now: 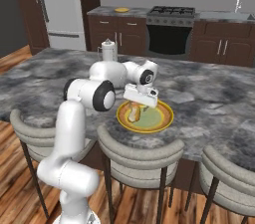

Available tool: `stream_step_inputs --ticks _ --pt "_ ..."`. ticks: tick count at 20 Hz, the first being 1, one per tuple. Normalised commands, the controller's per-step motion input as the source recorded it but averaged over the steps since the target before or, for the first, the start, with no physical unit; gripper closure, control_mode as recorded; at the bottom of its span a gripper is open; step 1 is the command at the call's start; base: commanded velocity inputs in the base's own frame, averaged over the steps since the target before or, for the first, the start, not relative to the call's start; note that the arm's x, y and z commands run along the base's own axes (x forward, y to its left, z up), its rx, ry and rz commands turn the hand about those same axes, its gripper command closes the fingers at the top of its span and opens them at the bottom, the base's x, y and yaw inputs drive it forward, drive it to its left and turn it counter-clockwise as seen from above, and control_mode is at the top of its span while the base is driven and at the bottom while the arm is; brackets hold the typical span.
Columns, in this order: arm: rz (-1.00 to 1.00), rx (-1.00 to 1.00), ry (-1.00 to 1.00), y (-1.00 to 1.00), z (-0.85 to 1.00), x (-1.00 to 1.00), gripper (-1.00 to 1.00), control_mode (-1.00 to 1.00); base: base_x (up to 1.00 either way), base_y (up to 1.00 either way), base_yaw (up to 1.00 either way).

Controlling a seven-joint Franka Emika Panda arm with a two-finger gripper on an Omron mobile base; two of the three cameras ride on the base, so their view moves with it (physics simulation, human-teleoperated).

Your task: Move the hot dog bun to the plate on the dining table and place the condiment next to that plate. Then navigate to the fridge and take the sausage and place it on the plate as well.

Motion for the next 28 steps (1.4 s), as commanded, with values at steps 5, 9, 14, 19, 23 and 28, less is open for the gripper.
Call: stream_step_inputs --ticks 5,9,14,19,23,28 --pt "0.00 -0.01 -0.32 0.00 0.99 -0.86 -1.00 -1.00 0.00 0.00 0.00" --pt "0.02 -0.06 -0.28 0.06 1.00 -0.82 -1.00 -1.00 0.00 0.00 0.00" --pt "0.07 -0.15 -0.28 0.44 0.94 -0.95 -1.00 -1.00 0.00 0.00 0.00" --pt "0.03 -0.28 -0.35 0.82 0.56 -1.00 -1.00 -1.00 0.00 0.00 0.00" --pt "0.00 -0.23 -0.18 0.86 0.36 -0.98 -1.00 -1.00 0.00 0.00 0.00" --pt "0.03 -0.11 -0.02 0.80 0.10 -0.82 -1.00 -1.00 0.00 0.00 0.00"
